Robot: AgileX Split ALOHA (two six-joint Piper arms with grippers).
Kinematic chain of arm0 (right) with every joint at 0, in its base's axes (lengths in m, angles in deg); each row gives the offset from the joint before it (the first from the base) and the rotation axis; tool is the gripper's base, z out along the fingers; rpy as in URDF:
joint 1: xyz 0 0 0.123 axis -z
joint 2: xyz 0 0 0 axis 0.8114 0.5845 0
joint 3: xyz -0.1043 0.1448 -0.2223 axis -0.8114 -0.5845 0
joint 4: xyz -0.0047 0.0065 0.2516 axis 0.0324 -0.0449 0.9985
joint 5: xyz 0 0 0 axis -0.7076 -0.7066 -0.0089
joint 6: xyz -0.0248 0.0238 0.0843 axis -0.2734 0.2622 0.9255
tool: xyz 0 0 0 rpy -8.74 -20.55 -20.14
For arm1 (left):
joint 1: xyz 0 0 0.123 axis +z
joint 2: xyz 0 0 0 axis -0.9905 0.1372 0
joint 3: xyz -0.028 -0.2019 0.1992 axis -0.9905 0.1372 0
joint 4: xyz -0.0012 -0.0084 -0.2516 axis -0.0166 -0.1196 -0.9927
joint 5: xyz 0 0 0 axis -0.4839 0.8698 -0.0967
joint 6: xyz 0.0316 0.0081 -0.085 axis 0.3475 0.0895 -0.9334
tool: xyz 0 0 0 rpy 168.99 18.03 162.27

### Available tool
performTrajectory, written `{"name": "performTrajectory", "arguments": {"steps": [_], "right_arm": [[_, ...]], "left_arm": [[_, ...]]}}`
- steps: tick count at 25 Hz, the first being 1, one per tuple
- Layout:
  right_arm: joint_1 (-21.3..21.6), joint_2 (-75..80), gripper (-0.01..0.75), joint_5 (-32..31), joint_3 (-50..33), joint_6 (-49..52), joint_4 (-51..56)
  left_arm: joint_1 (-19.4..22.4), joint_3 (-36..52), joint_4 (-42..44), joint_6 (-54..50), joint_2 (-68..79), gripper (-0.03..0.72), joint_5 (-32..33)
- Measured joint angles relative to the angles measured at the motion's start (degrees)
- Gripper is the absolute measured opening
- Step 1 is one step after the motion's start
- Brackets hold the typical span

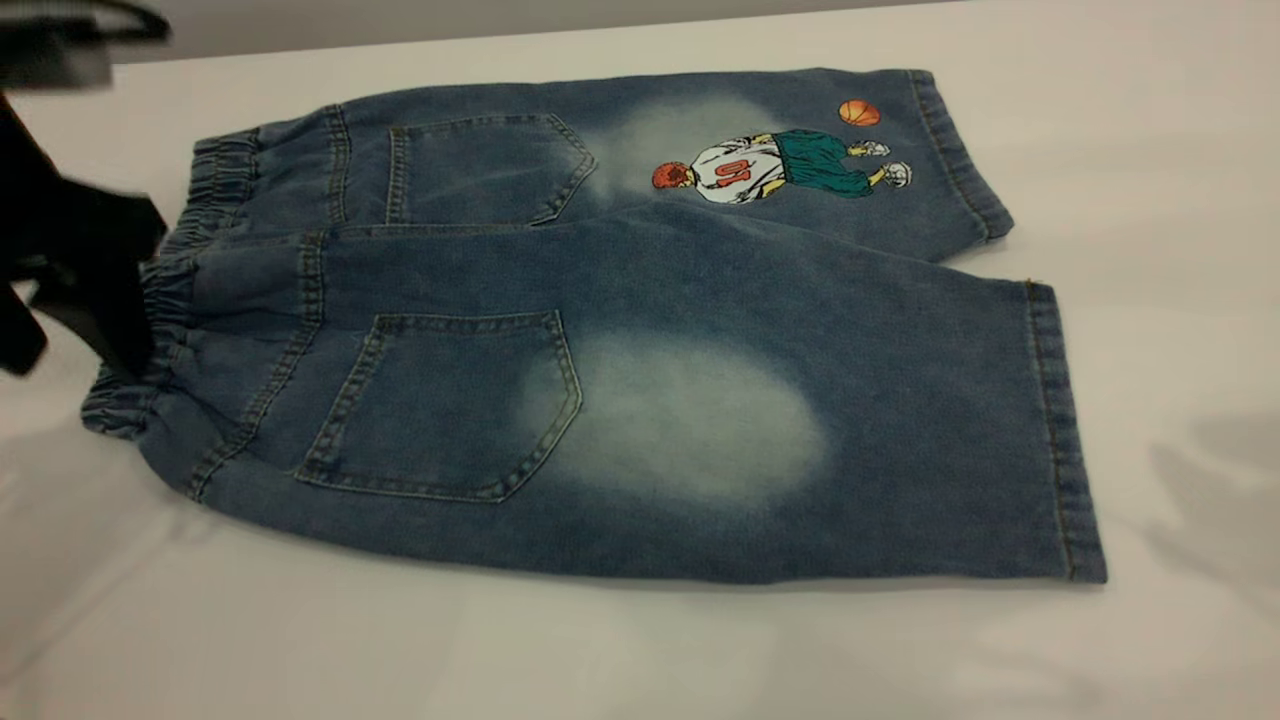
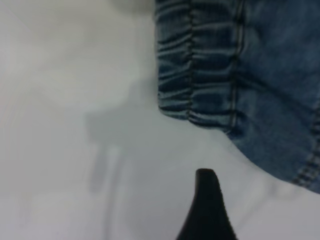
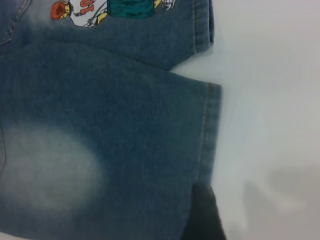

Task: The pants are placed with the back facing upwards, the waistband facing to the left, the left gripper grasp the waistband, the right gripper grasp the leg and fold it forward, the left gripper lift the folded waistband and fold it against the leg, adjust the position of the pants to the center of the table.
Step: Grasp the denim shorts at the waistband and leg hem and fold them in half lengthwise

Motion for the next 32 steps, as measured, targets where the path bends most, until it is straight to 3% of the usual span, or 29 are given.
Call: {"name": "performTrajectory", "arguments": {"steps": [5, 11, 20, 32], "right_arm": [[0.0, -0.1, 0.447, 0.0, 0.0, -0.2, -0.1], [0.0, -0.1, 0.447, 0.0, 0.0, -0.5, -0.2], [0.0, -0.1, 0.447, 0.1, 0.0, -0.8, -0.4], [0.0, -0.1, 0.447, -0.2, 0.0, -0.8, -0.4]], "left_arm": [[2.4, 0.0, -1.4, -0.1, 2.6, 0.485, -4.8], [8.0, -0.3, -2.9, 0.0, 4.2, 0.485, -5.2], [8.0, -0.5, -13.6, 9.2, 6.2, 0.485, -10.3], [8.0, -0.5, -14.2, 10.0, 12.0, 0.485, -12.8]]}}
